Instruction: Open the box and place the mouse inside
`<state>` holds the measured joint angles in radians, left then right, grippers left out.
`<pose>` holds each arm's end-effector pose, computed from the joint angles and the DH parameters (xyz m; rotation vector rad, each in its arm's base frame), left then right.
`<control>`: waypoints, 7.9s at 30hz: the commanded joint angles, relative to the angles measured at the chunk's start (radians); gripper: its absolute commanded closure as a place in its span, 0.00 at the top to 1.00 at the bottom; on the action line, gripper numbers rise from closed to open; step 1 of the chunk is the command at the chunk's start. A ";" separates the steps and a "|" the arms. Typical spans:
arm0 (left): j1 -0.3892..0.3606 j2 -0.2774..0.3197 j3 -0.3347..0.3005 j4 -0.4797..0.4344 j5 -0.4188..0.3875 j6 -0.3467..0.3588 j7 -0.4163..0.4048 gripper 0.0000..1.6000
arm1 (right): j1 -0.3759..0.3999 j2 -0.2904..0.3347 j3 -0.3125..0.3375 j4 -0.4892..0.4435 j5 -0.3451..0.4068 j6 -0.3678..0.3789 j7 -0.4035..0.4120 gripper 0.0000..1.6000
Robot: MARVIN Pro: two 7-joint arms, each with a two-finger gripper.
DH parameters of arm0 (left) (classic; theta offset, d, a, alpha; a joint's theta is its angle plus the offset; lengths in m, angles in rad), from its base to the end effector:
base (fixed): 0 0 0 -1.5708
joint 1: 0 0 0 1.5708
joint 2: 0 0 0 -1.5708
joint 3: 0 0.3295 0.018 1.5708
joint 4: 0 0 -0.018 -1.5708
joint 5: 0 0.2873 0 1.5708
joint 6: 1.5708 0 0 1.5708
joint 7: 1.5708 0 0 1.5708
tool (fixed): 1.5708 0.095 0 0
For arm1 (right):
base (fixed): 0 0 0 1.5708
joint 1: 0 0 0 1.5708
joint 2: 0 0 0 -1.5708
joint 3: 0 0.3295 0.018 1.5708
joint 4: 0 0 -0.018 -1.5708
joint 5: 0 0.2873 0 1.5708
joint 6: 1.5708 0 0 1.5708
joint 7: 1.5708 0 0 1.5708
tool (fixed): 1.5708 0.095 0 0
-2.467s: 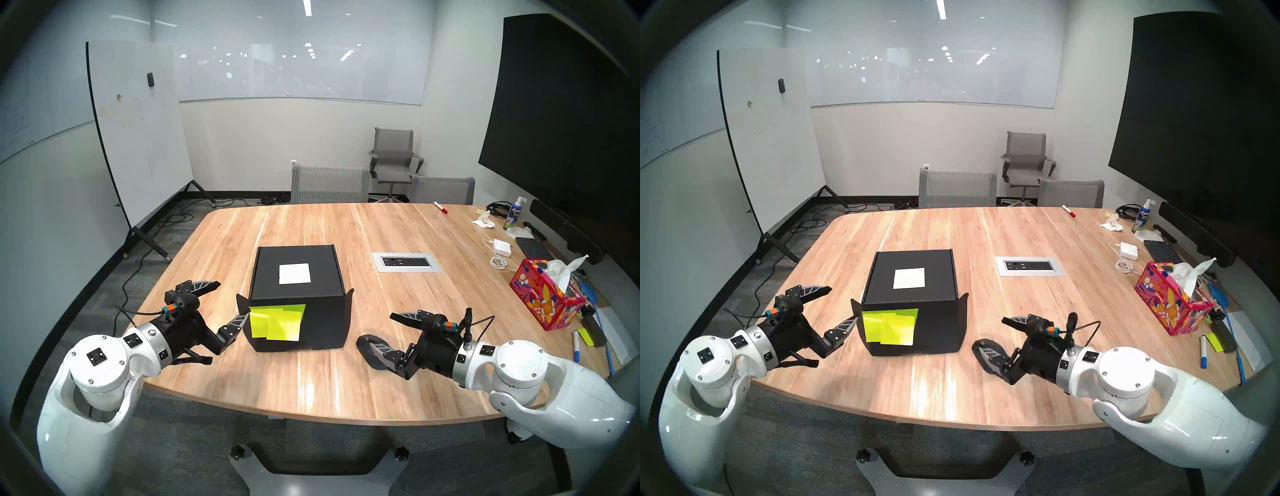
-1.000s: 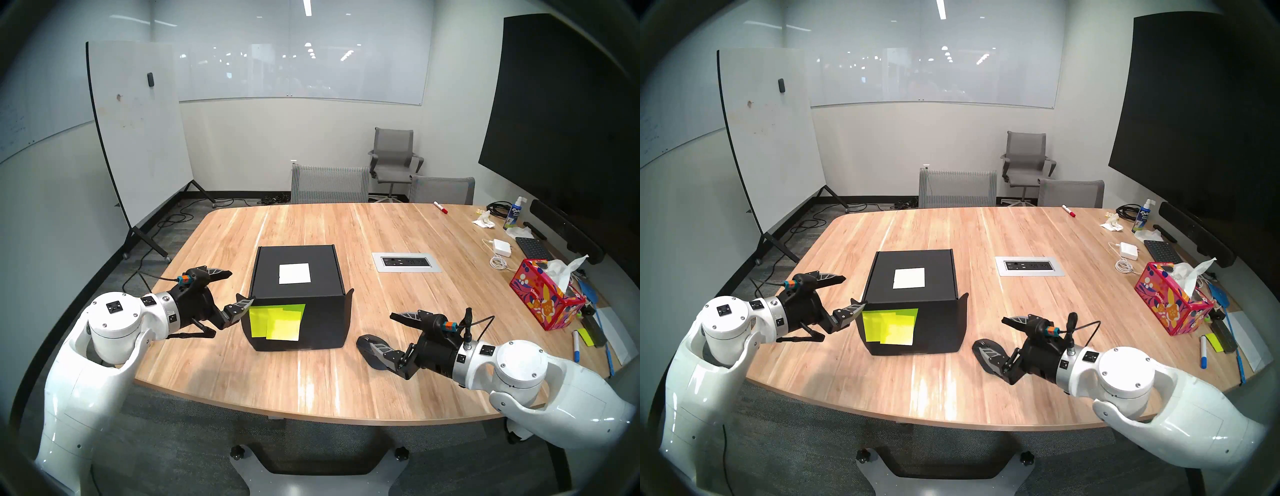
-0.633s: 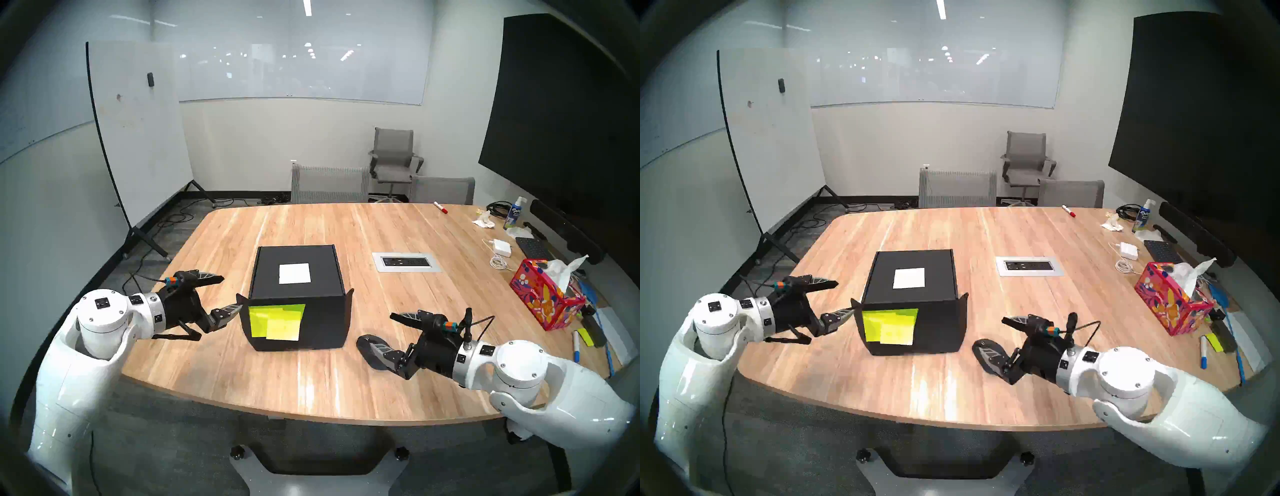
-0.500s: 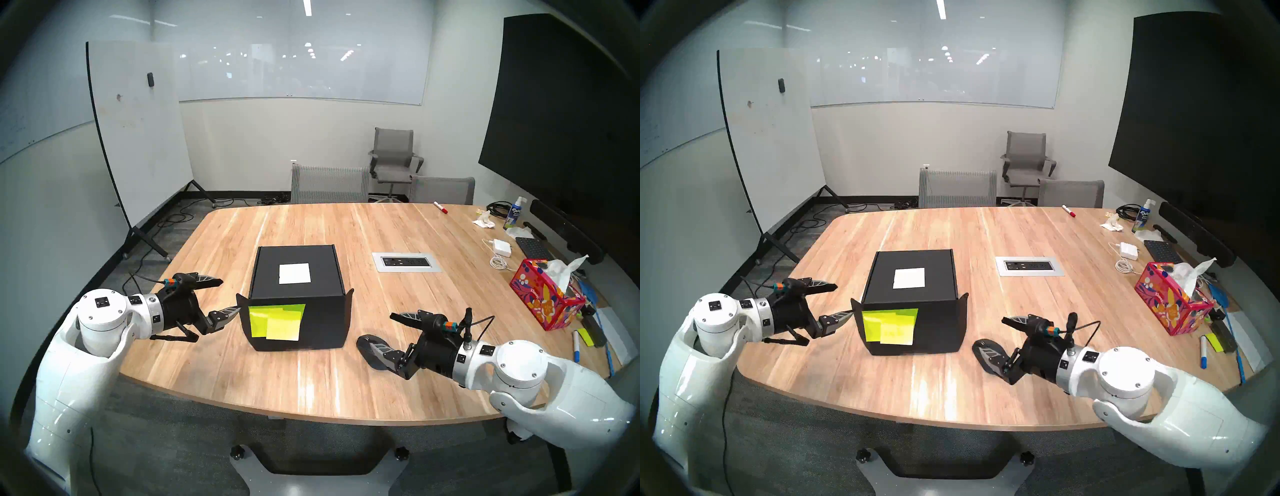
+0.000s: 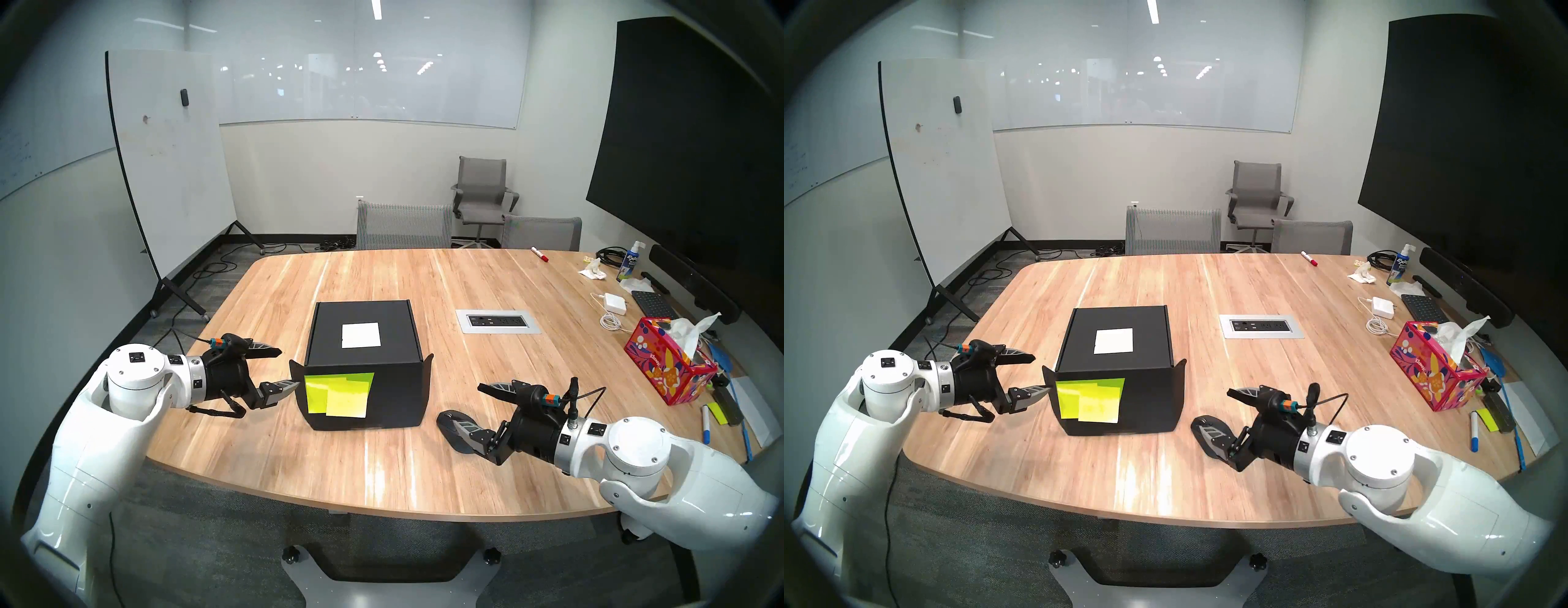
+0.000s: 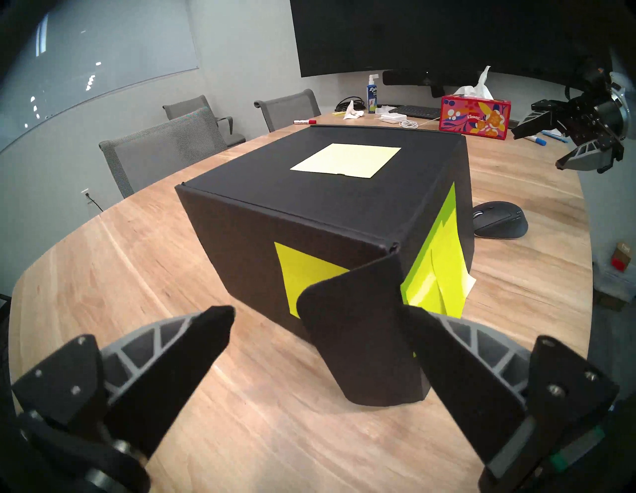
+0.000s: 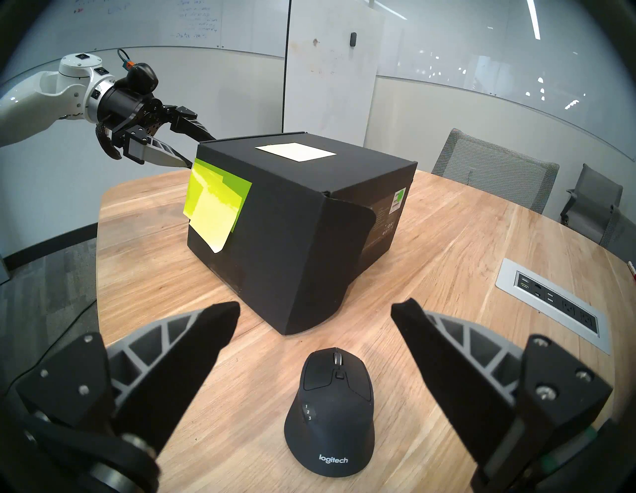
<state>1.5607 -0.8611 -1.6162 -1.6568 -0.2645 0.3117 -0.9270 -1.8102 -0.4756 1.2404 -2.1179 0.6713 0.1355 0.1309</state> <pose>0.3656 0.1587 -0.2754 2.1400 -1.1081 1.3969 0.2755 -0.0721 -0.2576 -2.0981 -1.0152 -1.5452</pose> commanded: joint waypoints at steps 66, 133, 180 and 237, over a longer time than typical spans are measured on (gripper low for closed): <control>-0.265 0.041 0.191 0.259 0.046 0.013 -0.234 1.00 | 0.007 -0.002 0.004 -0.015 -0.002 -0.009 0.002 1.00; -0.249 0.037 0.252 0.265 0.042 0.027 -0.282 1.00 | 0.006 -0.002 0.004 -0.015 -0.002 -0.010 0.002 1.00; -0.220 0.024 0.251 0.210 0.038 0.044 -0.260 1.00 | 0.006 -0.002 0.004 -0.015 -0.002 -0.010 0.002 1.00; -0.201 0.051 0.167 0.171 -0.085 0.236 -0.378 0.00 | 0.007 -0.002 0.004 -0.015 -0.002 -0.009 0.002 1.00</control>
<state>1.3595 -0.8137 -1.4160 -1.4526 -0.3133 0.5135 -1.2943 -1.8099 -0.4754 1.2404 -2.1180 0.6714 0.1348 0.1309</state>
